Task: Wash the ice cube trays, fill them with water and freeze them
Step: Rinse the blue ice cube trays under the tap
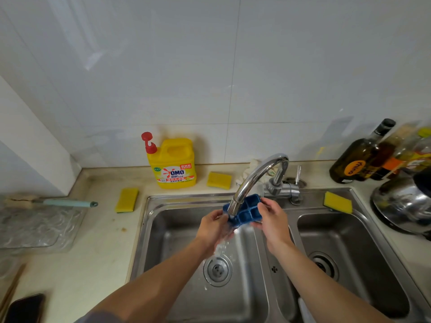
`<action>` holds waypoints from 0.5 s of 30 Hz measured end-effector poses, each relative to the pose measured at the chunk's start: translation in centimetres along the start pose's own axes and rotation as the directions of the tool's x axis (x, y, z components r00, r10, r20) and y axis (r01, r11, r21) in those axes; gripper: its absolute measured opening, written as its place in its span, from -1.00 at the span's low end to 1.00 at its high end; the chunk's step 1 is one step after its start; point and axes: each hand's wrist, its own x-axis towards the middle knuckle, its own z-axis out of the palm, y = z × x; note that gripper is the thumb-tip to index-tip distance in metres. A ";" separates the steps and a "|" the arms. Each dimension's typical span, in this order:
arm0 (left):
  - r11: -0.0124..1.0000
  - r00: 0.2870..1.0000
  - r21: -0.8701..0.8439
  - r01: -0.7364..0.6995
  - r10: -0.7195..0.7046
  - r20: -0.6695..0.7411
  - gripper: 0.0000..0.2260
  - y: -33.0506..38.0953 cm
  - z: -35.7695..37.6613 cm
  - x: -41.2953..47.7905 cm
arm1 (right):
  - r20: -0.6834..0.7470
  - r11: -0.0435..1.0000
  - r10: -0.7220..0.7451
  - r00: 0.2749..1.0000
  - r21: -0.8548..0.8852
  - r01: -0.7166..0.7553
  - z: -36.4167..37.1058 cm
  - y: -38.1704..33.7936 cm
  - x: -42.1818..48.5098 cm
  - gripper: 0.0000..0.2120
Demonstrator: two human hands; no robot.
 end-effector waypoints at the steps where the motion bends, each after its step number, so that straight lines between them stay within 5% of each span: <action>1: 1.000 1.000 -0.005 -0.007 0.007 -0.013 -0.86 0.2 0.0 0.1 | 0.002 1.000 0.005 1.000 0.012 -0.005 0.1 -0.1 0.0 -0.81; 15: 0.993 0.978 0.087 -0.085 0.100 -0.181 -0.89 0.7 -3.0 -0.9 | 0.110 0.980 0.199 0.974 -0.005 -0.200 2.0 0.9 -0.5 -0.82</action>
